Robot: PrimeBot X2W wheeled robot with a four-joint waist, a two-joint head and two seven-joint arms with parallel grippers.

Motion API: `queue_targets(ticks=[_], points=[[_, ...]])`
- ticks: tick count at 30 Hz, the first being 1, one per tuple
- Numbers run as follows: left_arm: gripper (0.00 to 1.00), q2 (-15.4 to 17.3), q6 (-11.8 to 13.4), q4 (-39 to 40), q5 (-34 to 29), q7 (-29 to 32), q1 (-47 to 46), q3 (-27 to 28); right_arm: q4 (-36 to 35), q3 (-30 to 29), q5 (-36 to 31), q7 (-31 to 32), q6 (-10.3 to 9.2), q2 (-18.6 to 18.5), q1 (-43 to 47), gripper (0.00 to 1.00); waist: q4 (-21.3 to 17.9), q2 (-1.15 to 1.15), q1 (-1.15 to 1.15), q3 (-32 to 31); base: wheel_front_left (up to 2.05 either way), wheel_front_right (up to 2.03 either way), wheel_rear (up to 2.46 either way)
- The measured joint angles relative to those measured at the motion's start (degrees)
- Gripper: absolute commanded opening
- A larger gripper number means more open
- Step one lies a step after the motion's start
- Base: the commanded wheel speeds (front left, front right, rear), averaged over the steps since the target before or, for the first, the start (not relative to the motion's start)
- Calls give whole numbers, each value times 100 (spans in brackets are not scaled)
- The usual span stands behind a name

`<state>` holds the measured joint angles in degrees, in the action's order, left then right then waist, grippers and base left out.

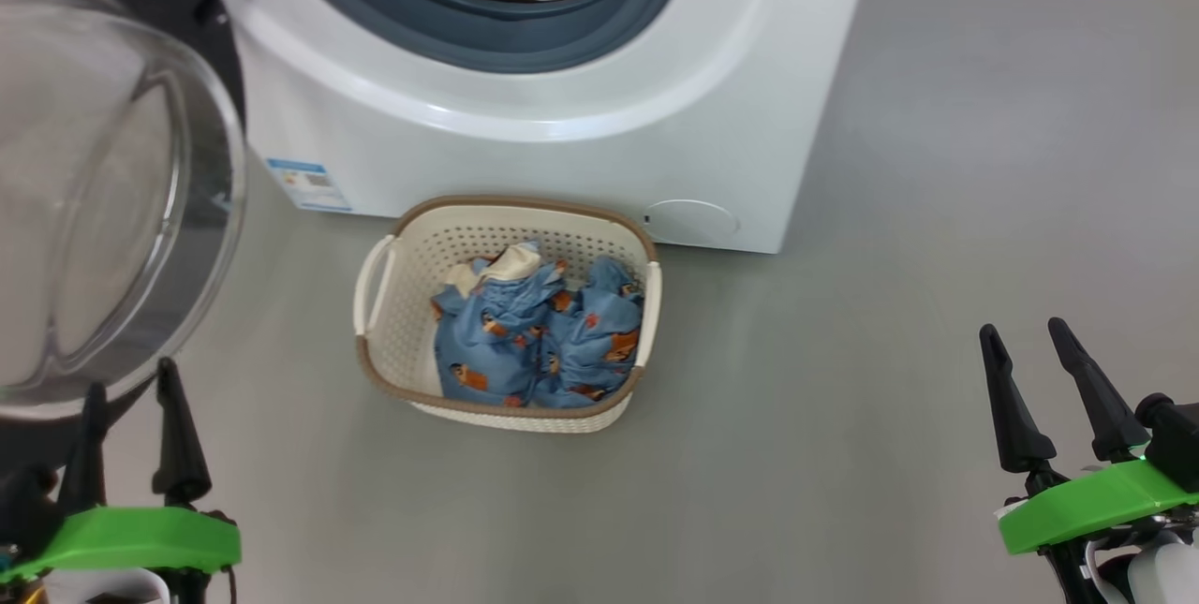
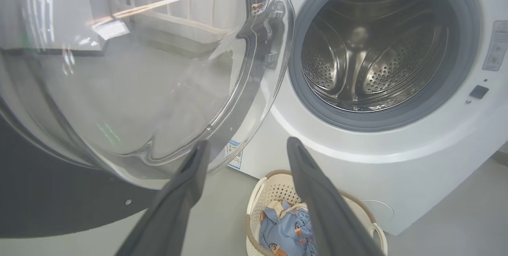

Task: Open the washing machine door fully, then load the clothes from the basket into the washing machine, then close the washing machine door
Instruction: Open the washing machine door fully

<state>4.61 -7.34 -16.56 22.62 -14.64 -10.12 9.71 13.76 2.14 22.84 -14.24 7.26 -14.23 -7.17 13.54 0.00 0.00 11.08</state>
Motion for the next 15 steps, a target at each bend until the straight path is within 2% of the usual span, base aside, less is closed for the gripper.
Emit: queue_targets(ticks=[15], points=[[100, 253, 0, 221, 53, 0, 70, -587, -65, -103, -1, 0, 0, 165, -1, 100, -790, 0, 0, 59, 0, 0, 0]])
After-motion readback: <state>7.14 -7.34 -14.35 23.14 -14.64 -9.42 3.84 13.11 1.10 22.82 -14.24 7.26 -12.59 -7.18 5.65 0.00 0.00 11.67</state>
